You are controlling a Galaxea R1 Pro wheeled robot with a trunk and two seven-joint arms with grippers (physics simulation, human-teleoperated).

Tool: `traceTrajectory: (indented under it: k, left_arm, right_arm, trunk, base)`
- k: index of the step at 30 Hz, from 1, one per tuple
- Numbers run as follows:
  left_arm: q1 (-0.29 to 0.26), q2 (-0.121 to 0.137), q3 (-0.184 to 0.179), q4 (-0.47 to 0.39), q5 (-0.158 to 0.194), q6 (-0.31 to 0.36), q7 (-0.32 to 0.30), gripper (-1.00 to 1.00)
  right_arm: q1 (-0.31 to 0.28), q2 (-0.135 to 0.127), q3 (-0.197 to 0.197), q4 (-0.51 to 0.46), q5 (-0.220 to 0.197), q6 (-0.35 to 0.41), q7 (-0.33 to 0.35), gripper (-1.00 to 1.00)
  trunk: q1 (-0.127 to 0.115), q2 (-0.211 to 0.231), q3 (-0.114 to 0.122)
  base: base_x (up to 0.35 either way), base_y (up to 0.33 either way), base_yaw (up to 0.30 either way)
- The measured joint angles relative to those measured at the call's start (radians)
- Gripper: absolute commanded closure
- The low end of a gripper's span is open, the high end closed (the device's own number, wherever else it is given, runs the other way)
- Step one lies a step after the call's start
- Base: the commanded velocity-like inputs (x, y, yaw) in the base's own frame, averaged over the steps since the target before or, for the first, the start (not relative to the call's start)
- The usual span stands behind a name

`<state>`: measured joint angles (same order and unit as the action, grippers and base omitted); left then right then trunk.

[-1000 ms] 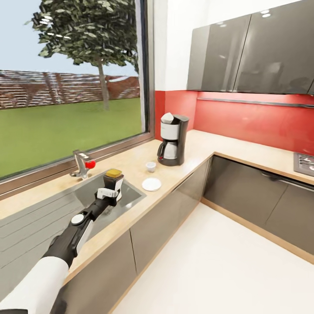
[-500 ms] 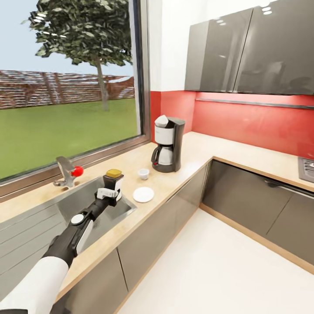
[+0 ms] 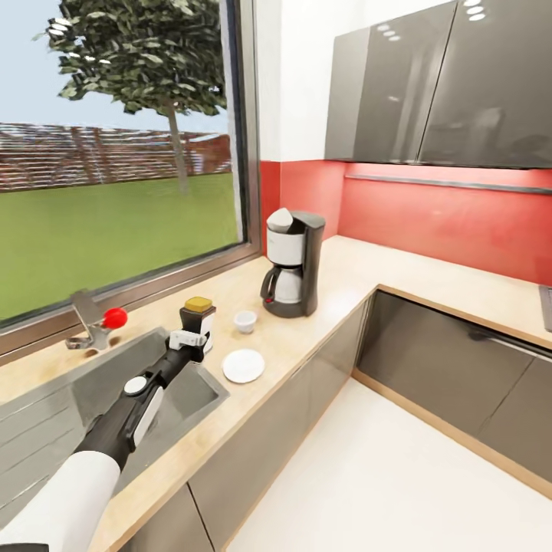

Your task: Set up a coffee station on the kitchen countertop: keep the coffee maker on the countertop, move the bottle of coffee from the kitchen shelf to the counter next to the coffee maker, place a paper coffee filter on top of the coffee maker, put the saucer next to the coffee maker with the coffee cup on the saucer, and place the electric kettle next to the coffee maker.

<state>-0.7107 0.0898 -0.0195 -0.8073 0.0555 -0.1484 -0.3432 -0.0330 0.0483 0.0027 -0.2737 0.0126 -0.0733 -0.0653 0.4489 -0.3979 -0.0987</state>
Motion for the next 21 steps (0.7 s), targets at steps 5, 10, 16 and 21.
traceTrajectory:
  k: [5,10,16,21]
  left_arm:
    - [0.000,0.000,0.000,0.000,0.000,0.000,0.001,1.00]
    - [0.000,0.000,0.000,0.000,0.000,0.000,0.001,1.00]
    - [0.000,0.000,0.000,-0.001,0.000,-0.001,0.001,1.00]
    - [0.000,0.001,0.001,-0.002,0.001,-0.001,0.002,1.00]
  right_arm:
    - [0.000,0.000,-0.001,0.000,0.000,0.000,0.000,-1.00]
    - [0.000,0.000,0.000,0.000,0.000,0.000,0.000,-1.00]
    - [0.000,0.000,0.000,0.000,0.000,0.000,0.000,-1.00]
    - [0.000,0.001,0.000,0.000,0.000,0.000,0.000,-1.00]
  trunk:
    - [0.000,0.000,0.000]
    - [0.000,0.000,0.000]
    - [0.000,0.000,0.000]
    - [0.000,0.000,0.000]
  base:
    - [0.289,-0.136,0.000]
    - [0.266,-0.165,0.000]
    - [0.185,-0.219,0.000]
    - [0.156,-0.236,0.115]
